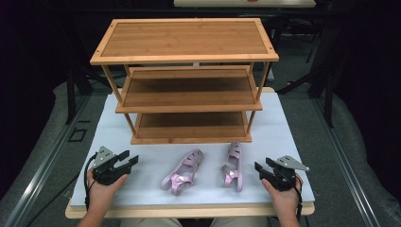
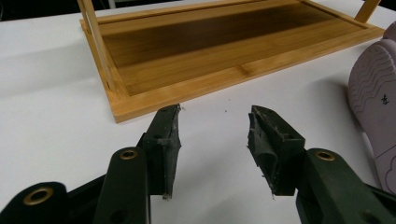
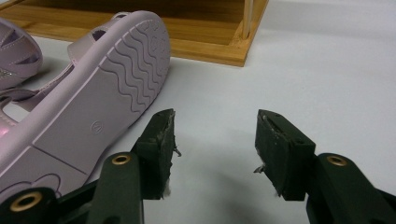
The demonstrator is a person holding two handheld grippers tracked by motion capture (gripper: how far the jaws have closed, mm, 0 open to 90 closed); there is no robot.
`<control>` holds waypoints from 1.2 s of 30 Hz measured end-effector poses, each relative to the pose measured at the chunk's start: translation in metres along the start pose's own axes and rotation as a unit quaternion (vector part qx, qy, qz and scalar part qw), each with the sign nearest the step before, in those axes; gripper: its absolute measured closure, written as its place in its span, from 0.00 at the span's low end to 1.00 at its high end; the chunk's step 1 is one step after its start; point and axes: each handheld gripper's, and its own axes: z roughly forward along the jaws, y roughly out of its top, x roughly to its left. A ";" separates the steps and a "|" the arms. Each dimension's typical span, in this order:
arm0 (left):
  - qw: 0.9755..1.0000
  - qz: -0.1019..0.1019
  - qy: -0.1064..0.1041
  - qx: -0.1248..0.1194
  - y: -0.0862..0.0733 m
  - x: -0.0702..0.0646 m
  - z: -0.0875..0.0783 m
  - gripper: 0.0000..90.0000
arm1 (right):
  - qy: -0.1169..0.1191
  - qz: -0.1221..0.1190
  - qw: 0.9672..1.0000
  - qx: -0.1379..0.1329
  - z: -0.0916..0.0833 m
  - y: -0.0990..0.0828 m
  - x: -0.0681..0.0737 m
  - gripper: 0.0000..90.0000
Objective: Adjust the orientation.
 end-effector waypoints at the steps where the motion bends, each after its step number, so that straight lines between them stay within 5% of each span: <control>1: 1.000 0.000 0.000 0.000 0.000 0.000 0.000 0.59 | 0.000 0.000 1.000 0.000 0.000 0.000 0.000 0.52; 14: 0.999 0.013 -0.027 -0.030 0.006 -0.025 -0.001 0.63 | 0.004 0.007 1.000 -0.003 -0.002 0.000 -0.002 0.52; 17: 0.998 0.012 -0.044 -0.033 0.007 -0.030 -0.001 0.71 | 0.005 0.009 1.000 -0.005 -0.002 0.000 -0.002 0.52; 26: 0.995 0.044 -0.084 -0.002 0.011 -0.056 0.004 0.97 | 0.007 0.016 1.000 -0.007 -0.002 0.000 -0.003 0.52; 36: 0.988 0.087 -0.126 0.015 0.011 -0.080 0.008 1.00 | 0.006 0.020 1.000 -0.005 -0.003 -0.001 -0.004 0.52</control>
